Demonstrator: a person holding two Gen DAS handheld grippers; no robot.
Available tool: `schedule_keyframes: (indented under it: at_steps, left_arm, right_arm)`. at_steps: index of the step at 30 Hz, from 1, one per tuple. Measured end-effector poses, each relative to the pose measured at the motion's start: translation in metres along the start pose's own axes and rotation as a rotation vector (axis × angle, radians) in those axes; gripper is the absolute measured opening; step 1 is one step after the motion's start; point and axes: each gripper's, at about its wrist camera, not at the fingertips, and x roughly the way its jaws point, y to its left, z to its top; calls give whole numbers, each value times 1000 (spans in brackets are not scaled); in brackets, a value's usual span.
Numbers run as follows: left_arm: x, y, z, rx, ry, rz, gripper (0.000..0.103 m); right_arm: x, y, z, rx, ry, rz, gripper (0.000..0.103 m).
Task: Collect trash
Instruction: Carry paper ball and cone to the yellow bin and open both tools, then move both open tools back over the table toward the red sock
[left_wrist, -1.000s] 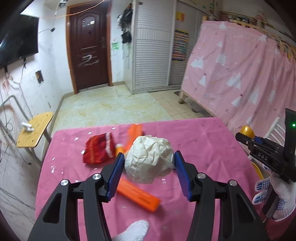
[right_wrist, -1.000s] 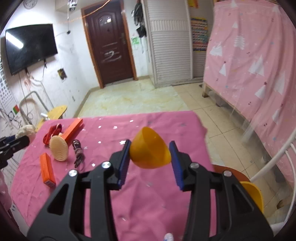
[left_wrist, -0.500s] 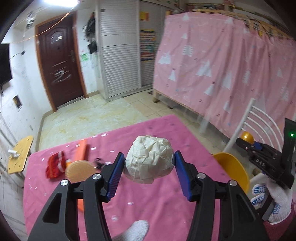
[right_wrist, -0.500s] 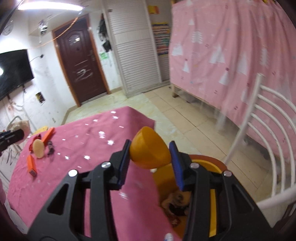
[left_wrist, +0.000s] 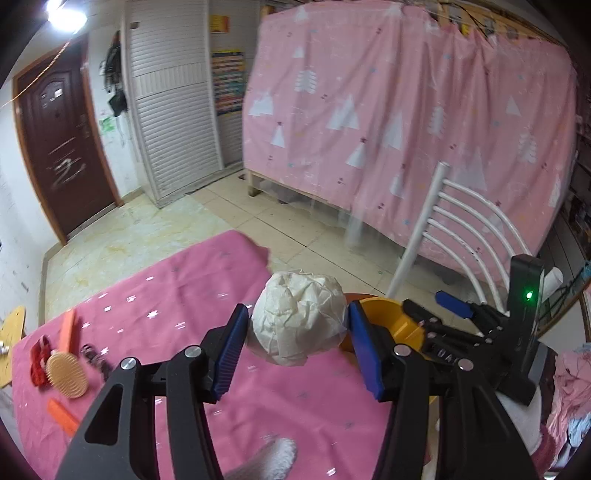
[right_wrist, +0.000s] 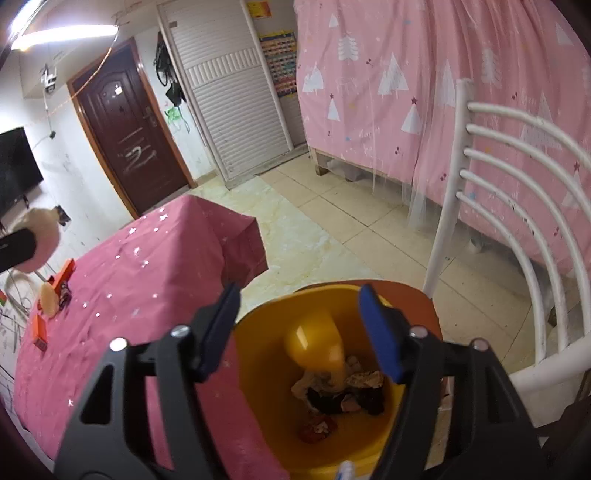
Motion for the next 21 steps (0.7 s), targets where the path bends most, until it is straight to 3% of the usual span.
schedule_keyframes:
  at_steps: [13,21]
  left_arm:
    - [44,-80,10,79,45,-105,50]
    - [42,-77,9,61,51,-107,53]
  right_arm:
    - [-4,-58,-9,136,-29,9,65]
    - [-10,-52,-6,125,-46,23,66]
